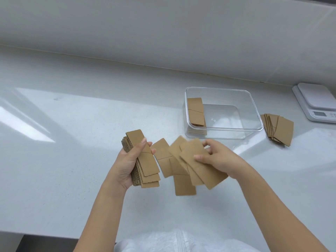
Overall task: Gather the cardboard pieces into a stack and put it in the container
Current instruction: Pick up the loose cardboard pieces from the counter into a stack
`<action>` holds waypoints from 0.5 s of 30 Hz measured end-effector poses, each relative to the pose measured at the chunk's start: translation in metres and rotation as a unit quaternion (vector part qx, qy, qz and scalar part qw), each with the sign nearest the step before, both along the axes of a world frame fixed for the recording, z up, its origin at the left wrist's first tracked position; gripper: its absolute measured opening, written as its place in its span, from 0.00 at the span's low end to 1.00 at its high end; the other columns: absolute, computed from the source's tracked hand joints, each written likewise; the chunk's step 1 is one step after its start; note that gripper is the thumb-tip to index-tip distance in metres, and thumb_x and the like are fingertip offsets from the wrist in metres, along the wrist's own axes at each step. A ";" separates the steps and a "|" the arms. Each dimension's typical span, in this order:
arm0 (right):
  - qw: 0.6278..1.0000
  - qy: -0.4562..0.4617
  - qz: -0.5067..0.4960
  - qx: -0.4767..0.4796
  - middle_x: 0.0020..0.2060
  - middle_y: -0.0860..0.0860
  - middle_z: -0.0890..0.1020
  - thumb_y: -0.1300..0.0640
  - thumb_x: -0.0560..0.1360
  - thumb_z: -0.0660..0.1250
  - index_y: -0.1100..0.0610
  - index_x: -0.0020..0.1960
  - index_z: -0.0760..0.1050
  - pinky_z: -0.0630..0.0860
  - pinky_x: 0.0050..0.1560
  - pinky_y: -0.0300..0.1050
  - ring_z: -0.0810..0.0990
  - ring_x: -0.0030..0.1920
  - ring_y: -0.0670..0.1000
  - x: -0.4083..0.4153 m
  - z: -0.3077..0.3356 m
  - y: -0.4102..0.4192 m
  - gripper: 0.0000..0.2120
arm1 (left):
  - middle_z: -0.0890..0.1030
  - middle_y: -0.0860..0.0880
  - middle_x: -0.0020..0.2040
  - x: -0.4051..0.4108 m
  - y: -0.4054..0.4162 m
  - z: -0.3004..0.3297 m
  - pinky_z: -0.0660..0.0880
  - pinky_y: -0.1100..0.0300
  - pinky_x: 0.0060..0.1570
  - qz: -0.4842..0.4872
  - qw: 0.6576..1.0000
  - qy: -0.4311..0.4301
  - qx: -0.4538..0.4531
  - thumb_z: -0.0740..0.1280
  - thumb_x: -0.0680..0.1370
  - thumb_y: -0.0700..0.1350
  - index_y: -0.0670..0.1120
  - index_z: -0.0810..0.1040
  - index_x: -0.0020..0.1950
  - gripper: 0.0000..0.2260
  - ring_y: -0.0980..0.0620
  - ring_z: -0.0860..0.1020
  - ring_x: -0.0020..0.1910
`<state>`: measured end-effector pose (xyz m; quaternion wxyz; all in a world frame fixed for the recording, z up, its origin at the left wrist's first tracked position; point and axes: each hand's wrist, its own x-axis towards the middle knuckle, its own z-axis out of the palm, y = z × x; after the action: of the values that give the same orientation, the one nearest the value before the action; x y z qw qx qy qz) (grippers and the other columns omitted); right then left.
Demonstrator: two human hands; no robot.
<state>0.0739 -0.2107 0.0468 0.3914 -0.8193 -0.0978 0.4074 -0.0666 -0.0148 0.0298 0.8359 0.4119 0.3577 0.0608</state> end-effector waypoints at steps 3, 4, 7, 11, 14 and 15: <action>0.974 0.098 -0.089 0.185 0.39 0.52 0.85 0.62 0.76 0.66 0.57 0.55 0.74 0.82 0.38 0.45 0.84 0.36 0.49 0.003 0.020 0.008 0.09 | 0.84 0.48 0.48 0.004 -0.007 0.003 0.81 0.53 0.37 -0.010 1.000 -0.007 -0.005 0.70 0.66 0.53 0.43 0.76 0.56 0.22 0.52 0.83 0.41; 0.968 0.103 -0.094 0.209 0.44 0.54 0.85 0.62 0.76 0.65 0.58 0.58 0.75 0.83 0.39 0.45 0.84 0.38 0.50 0.001 0.022 0.013 0.10 | 0.83 0.48 0.48 0.004 -0.011 0.004 0.81 0.53 0.37 -0.019 1.000 -0.014 -0.006 0.69 0.67 0.54 0.43 0.76 0.58 0.24 0.52 0.83 0.42; 0.963 0.098 -0.090 0.233 0.50 0.57 0.83 0.61 0.78 0.63 0.61 0.60 0.75 0.82 0.44 0.47 0.83 0.45 0.54 -0.009 0.023 0.027 0.12 | 0.84 0.45 0.47 0.006 -0.020 0.007 0.81 0.49 0.43 -0.054 0.997 -0.049 0.003 0.70 0.65 0.60 0.42 0.77 0.57 0.28 0.50 0.84 0.44; 0.968 0.061 -0.101 0.221 0.44 0.54 0.84 0.59 0.78 0.64 0.59 0.51 0.79 0.81 0.43 0.42 0.82 0.41 0.50 -0.026 0.014 0.043 0.07 | 0.83 0.42 0.56 0.005 -0.029 0.009 0.81 0.48 0.47 -0.082 0.992 -0.096 -0.003 0.75 0.59 0.63 0.45 0.76 0.62 0.37 0.43 0.82 0.54; 0.984 -0.009 -0.060 0.166 0.39 0.50 0.84 0.52 0.76 0.66 0.53 0.42 0.81 0.76 0.46 0.44 0.80 0.40 0.48 -0.034 0.006 0.050 0.08 | 0.84 0.41 0.55 0.005 -0.032 0.010 0.81 0.48 0.45 -0.081 0.991 -0.106 -0.006 0.75 0.65 0.57 0.46 0.79 0.60 0.27 0.43 0.83 0.52; 0.989 -0.033 -0.038 0.142 0.37 0.49 0.84 0.49 0.75 0.67 0.52 0.40 0.82 0.76 0.45 0.45 0.80 0.39 0.48 -0.036 0.005 0.050 0.10 | 0.83 0.41 0.55 0.006 -0.032 0.010 0.81 0.48 0.46 -0.080 0.991 -0.106 -0.003 0.73 0.68 0.54 0.45 0.79 0.60 0.23 0.43 0.82 0.51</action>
<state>0.0376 -0.1604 0.0522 0.5155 -0.7714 -0.1367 0.3471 -0.0607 -0.0472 0.0395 0.8725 0.4281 0.2329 0.0363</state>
